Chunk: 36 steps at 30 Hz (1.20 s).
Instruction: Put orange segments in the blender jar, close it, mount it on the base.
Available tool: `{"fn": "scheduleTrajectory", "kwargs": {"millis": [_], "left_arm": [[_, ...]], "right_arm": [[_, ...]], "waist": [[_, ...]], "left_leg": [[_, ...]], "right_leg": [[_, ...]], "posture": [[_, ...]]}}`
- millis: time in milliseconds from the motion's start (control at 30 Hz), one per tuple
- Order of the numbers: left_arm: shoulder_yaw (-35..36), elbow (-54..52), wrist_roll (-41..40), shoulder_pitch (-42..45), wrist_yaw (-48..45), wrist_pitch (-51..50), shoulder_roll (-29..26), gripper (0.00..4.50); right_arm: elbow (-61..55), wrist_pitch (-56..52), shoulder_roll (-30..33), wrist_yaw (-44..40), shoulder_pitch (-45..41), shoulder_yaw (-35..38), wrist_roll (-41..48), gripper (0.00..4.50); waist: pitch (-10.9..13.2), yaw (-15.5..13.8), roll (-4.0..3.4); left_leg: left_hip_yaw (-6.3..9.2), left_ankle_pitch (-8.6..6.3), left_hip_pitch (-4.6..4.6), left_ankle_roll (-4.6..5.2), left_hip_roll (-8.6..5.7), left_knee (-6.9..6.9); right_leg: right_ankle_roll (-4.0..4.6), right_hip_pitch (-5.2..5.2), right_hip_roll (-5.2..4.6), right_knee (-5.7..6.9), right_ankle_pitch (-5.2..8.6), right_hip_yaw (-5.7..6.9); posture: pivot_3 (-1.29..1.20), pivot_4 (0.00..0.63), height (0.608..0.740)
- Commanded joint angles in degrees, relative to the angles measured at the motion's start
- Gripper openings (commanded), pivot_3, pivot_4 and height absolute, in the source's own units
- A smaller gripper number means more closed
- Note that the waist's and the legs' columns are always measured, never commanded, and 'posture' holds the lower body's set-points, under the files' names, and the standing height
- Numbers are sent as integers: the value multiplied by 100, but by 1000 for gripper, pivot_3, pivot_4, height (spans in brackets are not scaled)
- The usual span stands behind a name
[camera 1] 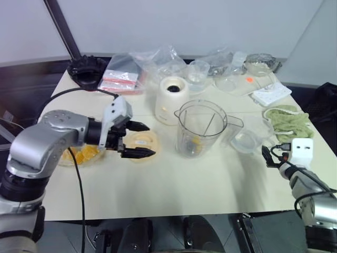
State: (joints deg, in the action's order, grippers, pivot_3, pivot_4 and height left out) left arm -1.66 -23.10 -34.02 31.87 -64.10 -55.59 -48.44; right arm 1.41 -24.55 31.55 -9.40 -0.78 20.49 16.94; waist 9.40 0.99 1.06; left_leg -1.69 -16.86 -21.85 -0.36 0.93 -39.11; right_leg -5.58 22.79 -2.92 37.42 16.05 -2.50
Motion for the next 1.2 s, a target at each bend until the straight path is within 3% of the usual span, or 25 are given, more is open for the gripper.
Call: {"fn": "scheduleTrajectory", "kwargs": {"millis": [33,367,467,700,900,1200], "left_arm": [[174,-115,-114,11,104,87,-93,4483],[380,-324,-456,-215,185,40,-352,4483],[412,-358,-514,-254,240,42,-439,4500],[490,-368,-664,-297,325,21,-545,4500],[475,-253,-657,-271,360,69,-611,4500],[561,423,-616,114,85,304,-891,4500]], "right_arm": [[143,136,36,99,-194,64,-243,4500],[1053,564,-245,84,-865,-108,-526,4500],[1361,748,-274,55,-1031,-124,-577,3657],[1759,1091,-267,-22,-1233,-139,-656,38],[1836,1197,-270,-113,-1361,-126,-640,38],[860,581,213,-139,-1981,183,-420,38]], "waist": [[0,-5,0],[6,48,-2],[8,66,-4],[12,105,-9],[17,146,-10],[48,154,-50]], "left_leg": [[0,0,0,0,0,0],[-3,0,1,0,1,4],[-3,0,1,0,1,4],[-3,0,-4,0,-1,7],[-3,0,-9,0,-1,10],[-10,1,-51,-1,-4,10]], "right_leg": [[1,0,-1,0,0,0],[2,2,-1,-2,1,-4],[3,2,-1,-2,1,-7],[-8,2,-6,-9,-5,-9],[-12,7,-6,-12,-7,-8],[-23,58,-5,-6,-14,-10]], "posture": [[0,150,740],[0,150,740],[0,150,740],[0,150,740],[0,150,740],[0,150,740]]}}
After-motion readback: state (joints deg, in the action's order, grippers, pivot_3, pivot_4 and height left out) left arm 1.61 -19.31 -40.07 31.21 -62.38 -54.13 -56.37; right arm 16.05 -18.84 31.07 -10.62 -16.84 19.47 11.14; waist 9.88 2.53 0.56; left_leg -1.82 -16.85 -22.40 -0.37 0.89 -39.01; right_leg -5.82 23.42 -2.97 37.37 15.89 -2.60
